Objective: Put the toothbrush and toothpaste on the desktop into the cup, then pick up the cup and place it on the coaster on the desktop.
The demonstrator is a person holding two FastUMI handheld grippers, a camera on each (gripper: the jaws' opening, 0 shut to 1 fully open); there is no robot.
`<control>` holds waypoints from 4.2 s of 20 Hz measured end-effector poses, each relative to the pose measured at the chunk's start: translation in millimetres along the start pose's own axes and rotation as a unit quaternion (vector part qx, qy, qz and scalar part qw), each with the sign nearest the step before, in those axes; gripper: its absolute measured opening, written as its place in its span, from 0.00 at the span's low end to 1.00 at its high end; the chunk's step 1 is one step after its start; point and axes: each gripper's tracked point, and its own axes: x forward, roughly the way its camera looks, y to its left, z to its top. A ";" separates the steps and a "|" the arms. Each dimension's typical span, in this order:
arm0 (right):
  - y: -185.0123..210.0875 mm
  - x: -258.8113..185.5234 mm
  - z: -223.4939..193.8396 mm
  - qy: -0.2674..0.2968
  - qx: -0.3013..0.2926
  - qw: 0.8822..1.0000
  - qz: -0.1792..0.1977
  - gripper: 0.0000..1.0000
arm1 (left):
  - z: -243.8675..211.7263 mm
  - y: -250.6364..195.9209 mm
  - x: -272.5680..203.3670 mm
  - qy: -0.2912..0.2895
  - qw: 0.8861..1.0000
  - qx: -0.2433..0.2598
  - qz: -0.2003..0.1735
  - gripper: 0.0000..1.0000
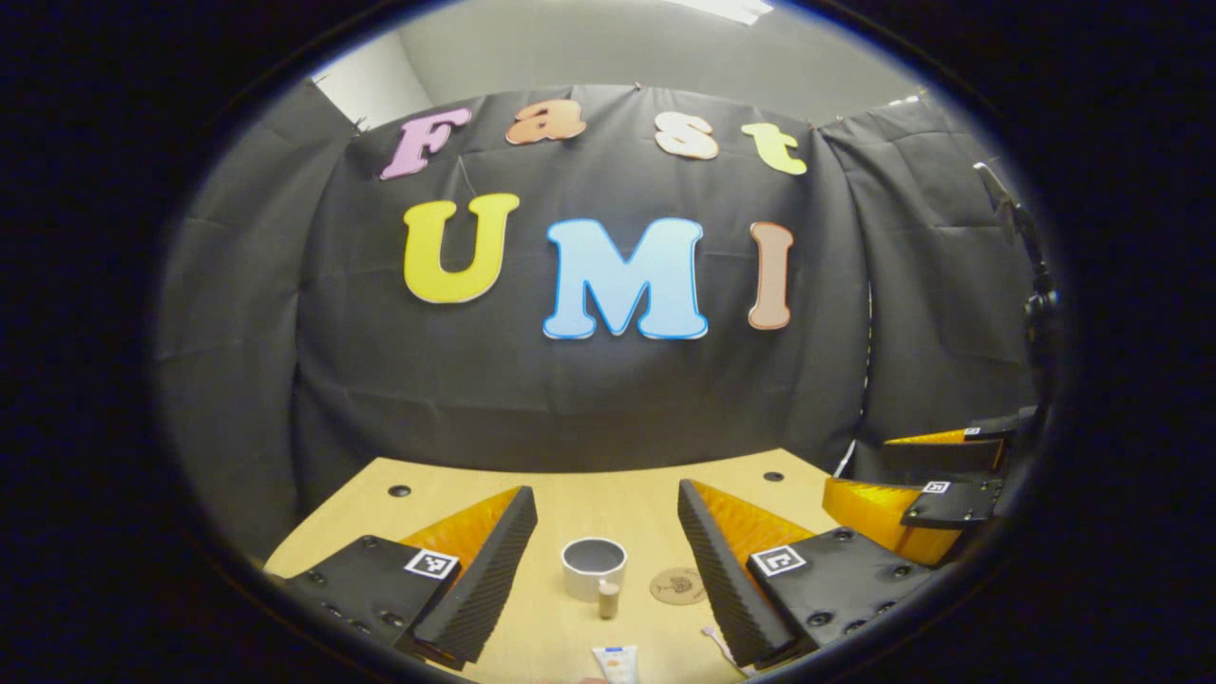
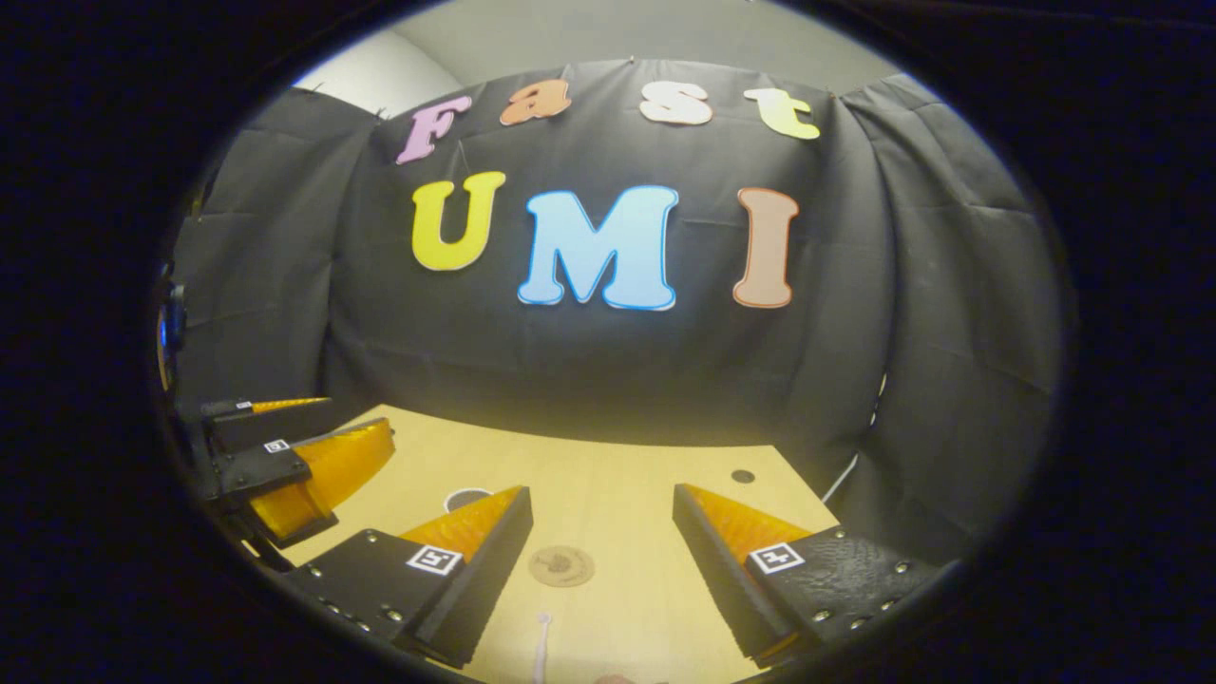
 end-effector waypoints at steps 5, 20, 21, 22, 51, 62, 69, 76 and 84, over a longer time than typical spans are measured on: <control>7.5 5.5 -37.5 0.074 -0.009 0.997 0.008 0.94 | -39.2 -4.3 3.8 0.064 0.998 -0.016 -0.006 0.94; 58.0 1.1 -167.2 0.328 0.031 0.941 0.075 0.95 | -211.7 -7.9 -1.9 0.360 0.932 -0.013 -0.032 0.96; 60.3 -0.8 -174.6 0.345 0.038 0.935 0.076 0.95 | -222.6 -5.7 -5.0 0.382 0.924 -0.015 -0.028 0.96; 61.6 -2.3 -183.0 0.362 0.045 0.928 0.075 0.95 | -236.3 -3.0 -9.6 0.403 0.915 -0.018 -0.024 0.93; 69.3 -17.1 -283.8 0.534 0.034 0.843 0.062 0.41 | -330.2 12.0 -47.5 0.582 0.811 -0.052 0.032 0.57; 66.3 -21.3 -282.3 0.547 0.067 0.831 0.071 0.06 | -328.4 14.4 -46.8 0.563 0.825 -0.047 0.028 0.28; 68.4 -21.4 -277.6 0.535 0.080 0.836 0.093 0.06 | -323.6 15.7 -46.2 0.546 0.834 -0.083 0.021 0.23; 74.0 -16.9 -242.4 0.480 0.107 0.863 0.118 0.05 | -303.4 18.3 -46.5 0.505 0.856 -0.104 0.039 0.22; 79.2 -11.0 -195.5 0.388 0.109 0.901 0.160 0.05 | -251.5 30.7 -35.6 0.419 0.895 -0.139 0.059 0.23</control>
